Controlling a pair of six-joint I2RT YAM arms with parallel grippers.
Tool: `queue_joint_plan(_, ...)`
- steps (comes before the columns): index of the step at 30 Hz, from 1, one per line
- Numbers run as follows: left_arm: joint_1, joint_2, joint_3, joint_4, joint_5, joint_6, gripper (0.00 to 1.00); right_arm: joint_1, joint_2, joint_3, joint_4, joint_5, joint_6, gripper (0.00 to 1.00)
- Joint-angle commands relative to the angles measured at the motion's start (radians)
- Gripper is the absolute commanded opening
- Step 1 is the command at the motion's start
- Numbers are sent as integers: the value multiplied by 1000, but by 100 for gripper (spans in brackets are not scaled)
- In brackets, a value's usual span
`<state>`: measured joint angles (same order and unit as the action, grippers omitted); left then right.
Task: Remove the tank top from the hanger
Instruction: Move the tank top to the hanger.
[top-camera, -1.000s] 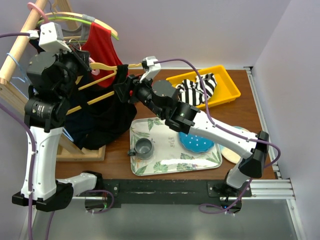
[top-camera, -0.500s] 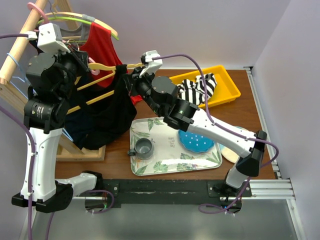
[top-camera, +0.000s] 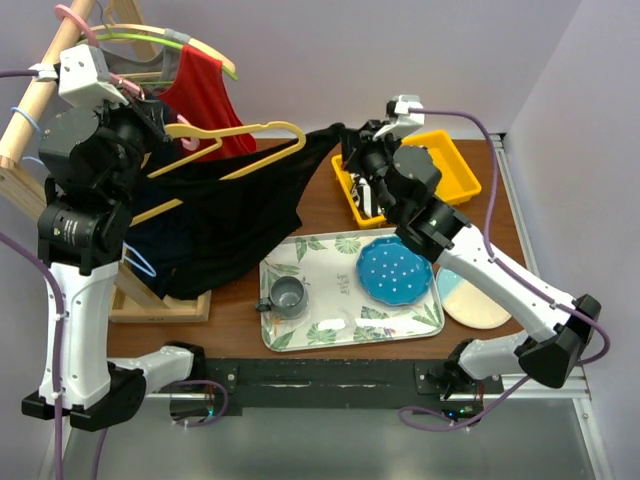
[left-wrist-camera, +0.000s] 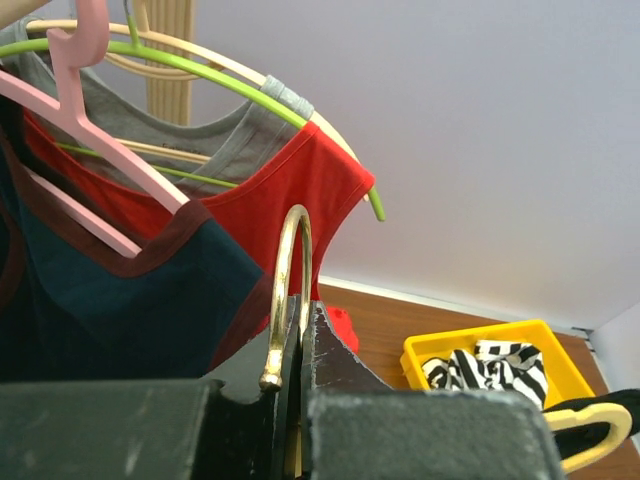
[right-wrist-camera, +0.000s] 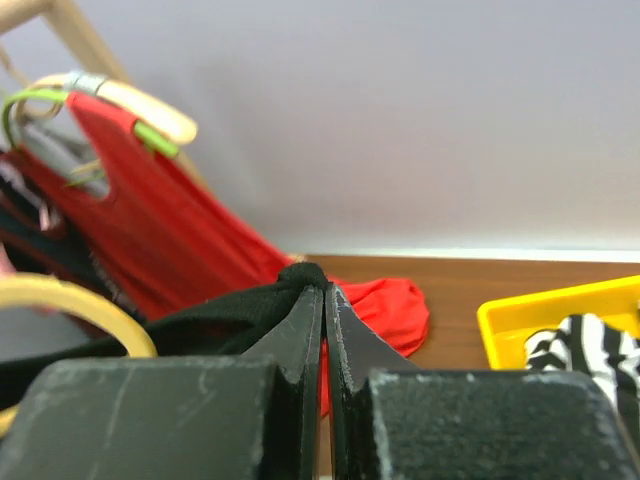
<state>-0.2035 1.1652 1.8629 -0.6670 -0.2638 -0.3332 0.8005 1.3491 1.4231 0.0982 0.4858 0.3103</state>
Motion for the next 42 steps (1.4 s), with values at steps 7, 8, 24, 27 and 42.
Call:
queue_joint_plan(7, 3, -53, 13, 139, 110, -118, 0, 11, 18, -170, 192, -261, 193, 0)
queue_joint_plan(8, 3, -53, 9, 159, 127, -136, 0, 11, 22, -177, 222, -280, 200, 0)
queue_joint_plan(24, 3, -6, 54, 185, 155, -207, 0, 54, 1, -400, 762, -803, 4, 86)
queue_joint_plan(27, 3, -6, 74, 181, 172, -224, 0, 98, 86, -354, 805, -788, -53, 89)
queue_joint_plan(42, 3, -53, 38, 205, 259, -326, 0, 192, 501, -74, 1072, -816, 78, 90)
